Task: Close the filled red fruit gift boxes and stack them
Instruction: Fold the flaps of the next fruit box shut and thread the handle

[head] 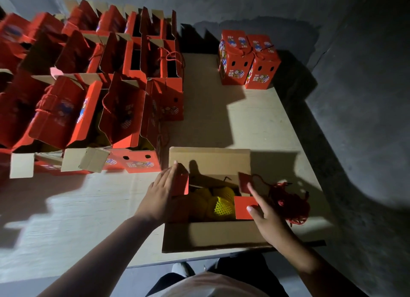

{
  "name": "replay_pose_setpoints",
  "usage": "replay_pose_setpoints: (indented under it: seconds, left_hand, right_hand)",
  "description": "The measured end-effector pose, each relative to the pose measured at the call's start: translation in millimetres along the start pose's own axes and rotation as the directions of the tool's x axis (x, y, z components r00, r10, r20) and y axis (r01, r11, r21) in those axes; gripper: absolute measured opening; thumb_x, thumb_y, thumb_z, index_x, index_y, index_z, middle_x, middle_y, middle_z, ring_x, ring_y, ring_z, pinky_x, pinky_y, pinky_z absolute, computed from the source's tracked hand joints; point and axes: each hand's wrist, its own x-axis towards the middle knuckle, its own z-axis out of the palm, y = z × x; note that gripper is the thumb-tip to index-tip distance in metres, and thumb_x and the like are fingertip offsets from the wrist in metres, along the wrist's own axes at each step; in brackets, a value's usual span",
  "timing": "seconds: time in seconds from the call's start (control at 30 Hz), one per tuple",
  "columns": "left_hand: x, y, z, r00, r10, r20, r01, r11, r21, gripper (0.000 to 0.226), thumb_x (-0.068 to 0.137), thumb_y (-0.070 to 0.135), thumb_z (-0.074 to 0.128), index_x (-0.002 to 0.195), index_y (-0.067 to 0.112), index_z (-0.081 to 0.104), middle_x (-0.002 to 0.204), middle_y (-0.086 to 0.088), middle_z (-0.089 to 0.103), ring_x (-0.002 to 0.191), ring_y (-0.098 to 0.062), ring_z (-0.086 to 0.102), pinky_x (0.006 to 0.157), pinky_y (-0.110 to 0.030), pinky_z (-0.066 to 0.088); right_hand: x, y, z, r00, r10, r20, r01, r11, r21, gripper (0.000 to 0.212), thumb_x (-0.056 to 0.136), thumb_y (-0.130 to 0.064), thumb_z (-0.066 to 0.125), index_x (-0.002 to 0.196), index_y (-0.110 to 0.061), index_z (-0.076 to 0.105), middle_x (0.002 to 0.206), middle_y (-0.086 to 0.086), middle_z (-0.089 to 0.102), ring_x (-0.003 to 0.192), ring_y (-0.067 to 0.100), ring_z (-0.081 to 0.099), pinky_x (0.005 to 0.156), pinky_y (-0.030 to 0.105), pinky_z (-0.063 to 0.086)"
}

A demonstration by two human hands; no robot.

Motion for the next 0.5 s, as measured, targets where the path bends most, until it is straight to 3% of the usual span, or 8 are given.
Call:
replay_pose_setpoints:
  seconds: [0.07,0.13,0.3,0.4,0.47,0.5]
  left_hand:
    - [-1,-3,1,0.999,-0.003,0.054,0.001,0.999,0.041,0.089,0.105,0.033,0.056,0.167,0.026,-0.006,0.176,0.001,0.006,0.162,-0.021,0.007,0.123,-0.055,0.031]
    - [-3,-4,0,0.997,0.004,0.082,-0.009,0.998,0.068,0.075,0.109,0.04,0.043,0.168,0.027,-0.002,0.176,0.007,-0.003,0.162,-0.014,-0.004,0.126,-0.051,0.028]
    - [-20,-9,-11,0.972,0.109,0.21,-0.157,0.961,0.229,0.068,0.107,0.059,0.014,0.167,0.03,-0.001,0.174,0.01,-0.016,0.16,-0.012,-0.016,0.127,-0.046,0.026]
    - [-31,-16,-19,0.955,0.095,0.28,-0.166,0.956,0.242,0.071,0.106,0.065,0.009,0.165,0.034,-0.013,0.171,0.015,-0.023,0.157,-0.007,-0.023,0.128,-0.047,0.02]
    - [-32,-16,-27,0.947,0.099,0.304,-0.168,0.963,0.212,0.075,0.104,0.071,0.012,0.164,0.036,-0.015,0.169,0.018,-0.026,0.156,-0.005,-0.025,0.129,-0.046,0.017]
    - [-31,-16,-31,0.941,0.102,0.322,-0.173,0.965,0.197,0.079,0.102,0.076,0.014,0.163,0.036,-0.016,0.168,0.019,-0.028,0.156,-0.004,-0.025,0.13,-0.045,0.016]
  right_hand:
    - [2,-2,0,0.998,-0.056,0.024,0.057,0.997,-0.053,0.06,0.108,-0.035,0.054,0.154,-0.063,0.029,0.156,-0.029,0.031,0.142,-0.012,0.028,0.11,0.004,0.023]
    - [4,-3,-3,0.997,-0.057,0.048,0.061,0.995,-0.077,0.057,0.108,-0.037,0.053,0.155,-0.06,0.031,0.158,-0.028,0.031,0.141,-0.014,0.026,0.104,-0.002,0.02]
    - [5,5,-19,0.983,-0.092,0.159,0.111,0.987,-0.116,0.05,0.112,-0.043,0.039,0.147,-0.075,0.024,0.162,-0.036,0.018,0.152,-0.012,0.014,0.122,0.023,0.019]
    - [3,7,-35,0.967,-0.117,0.225,0.165,0.965,-0.205,0.057,0.113,-0.034,0.038,0.147,-0.077,0.021,0.165,-0.039,0.003,0.157,-0.001,0.009,0.121,0.027,0.022]
    - [0,6,-44,0.954,-0.129,0.272,0.204,0.942,-0.268,0.079,0.109,-0.01,0.045,0.151,-0.072,0.018,0.165,-0.041,-0.006,0.156,0.014,0.031,0.111,0.028,0.046]
    - [-1,8,-48,0.947,-0.123,0.297,0.22,0.921,-0.322,0.092,0.104,0.001,0.048,0.154,-0.069,0.014,0.166,-0.039,-0.009,0.141,0.02,0.053,0.092,0.029,0.059]
